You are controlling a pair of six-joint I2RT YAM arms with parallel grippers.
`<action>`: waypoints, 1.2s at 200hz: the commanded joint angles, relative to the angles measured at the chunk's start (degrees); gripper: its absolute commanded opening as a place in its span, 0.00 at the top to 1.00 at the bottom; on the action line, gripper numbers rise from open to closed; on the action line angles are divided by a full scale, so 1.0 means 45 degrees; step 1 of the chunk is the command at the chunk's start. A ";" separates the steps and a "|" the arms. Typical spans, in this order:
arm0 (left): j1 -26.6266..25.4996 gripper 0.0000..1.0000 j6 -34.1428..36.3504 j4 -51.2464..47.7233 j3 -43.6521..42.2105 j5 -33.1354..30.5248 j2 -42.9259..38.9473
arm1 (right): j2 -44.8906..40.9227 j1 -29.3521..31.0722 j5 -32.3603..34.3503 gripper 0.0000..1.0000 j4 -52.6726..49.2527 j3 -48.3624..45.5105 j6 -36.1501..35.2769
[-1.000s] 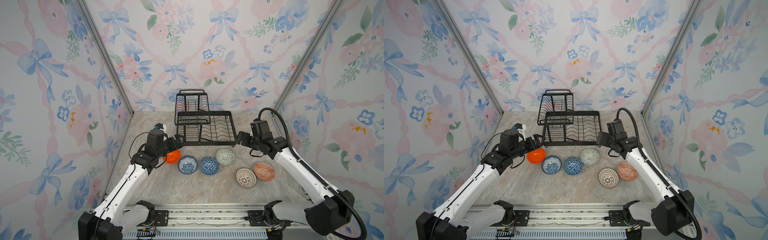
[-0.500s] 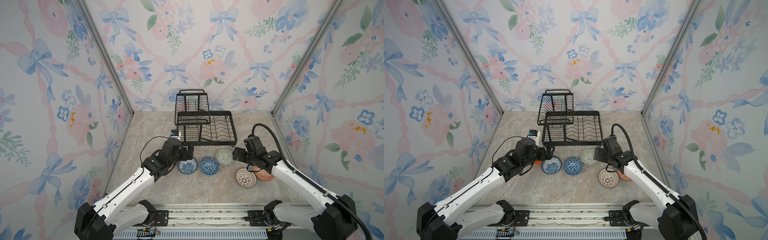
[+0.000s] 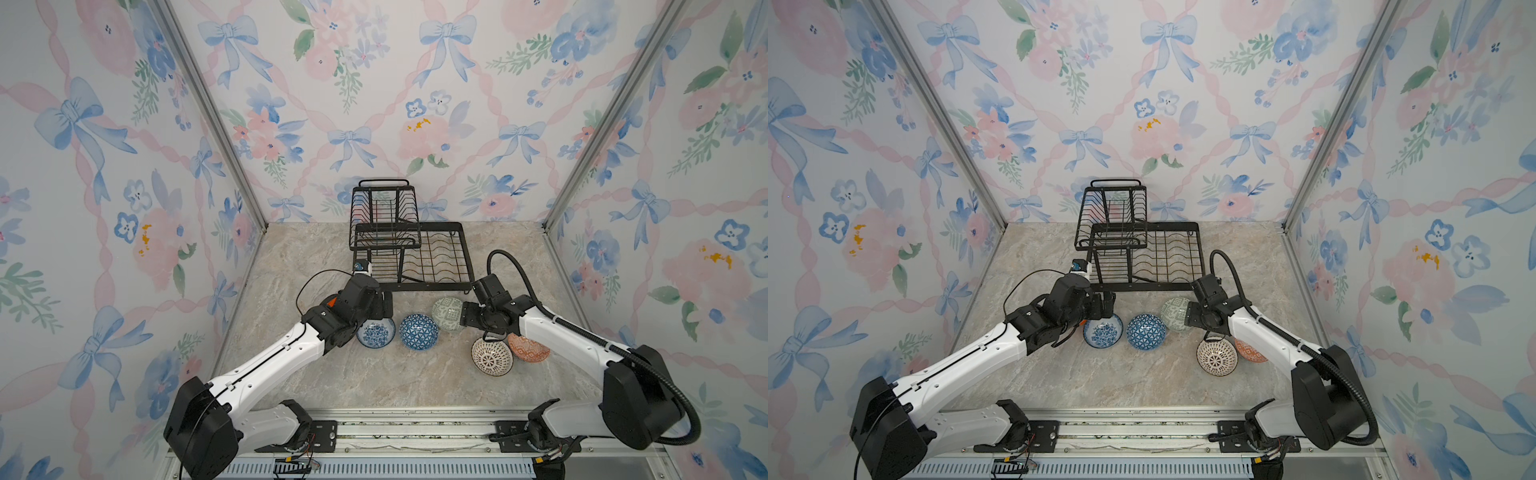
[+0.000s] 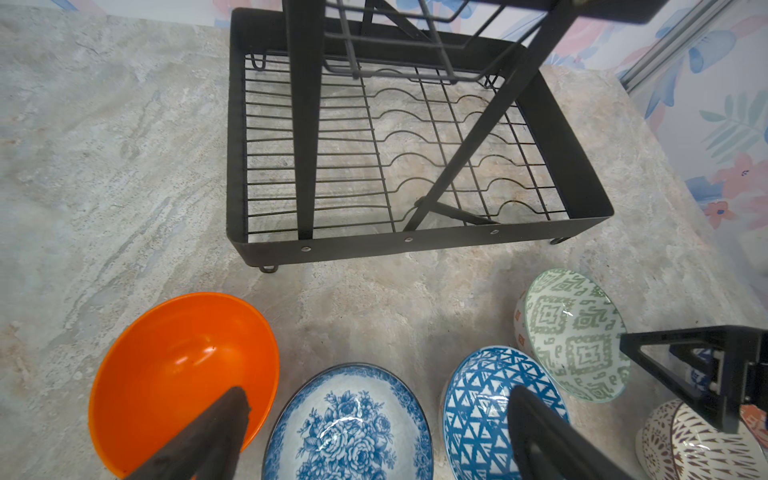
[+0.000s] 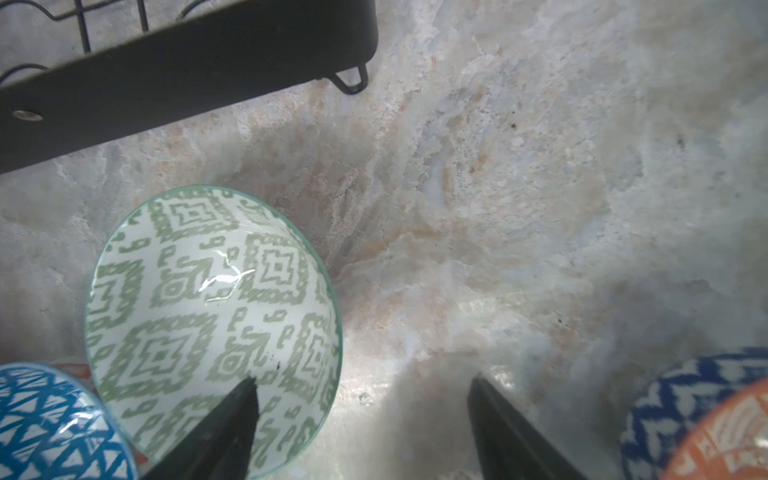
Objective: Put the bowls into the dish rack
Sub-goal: 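Grasp the green patterned bowl's rim with the right gripper while the left hovers, then lift the green bowl toward the rack with the right gripper while the left approaches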
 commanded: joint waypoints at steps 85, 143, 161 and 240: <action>0.1125 0.02 -0.0281 -0.0080 0.0073 -0.0407 -0.0124 | 0.2698 -0.0236 -0.0350 0.83 -0.0323 0.1994 -0.0095; 0.1246 0.02 -0.0483 -0.0083 0.0448 0.1355 0.0795 | 0.3260 -0.0459 -0.0806 0.91 -0.0408 0.2213 -0.0676; 0.1094 0.02 -0.0549 -0.0088 0.0669 0.1599 0.1133 | 0.3168 -0.0541 -0.0877 0.95 -0.0503 0.2313 -0.0694; 0.0031 0.02 -0.0708 -0.0088 0.2759 0.3385 0.3271 | 0.1861 -0.1072 -0.1376 1.00 -0.1120 0.2813 -0.0867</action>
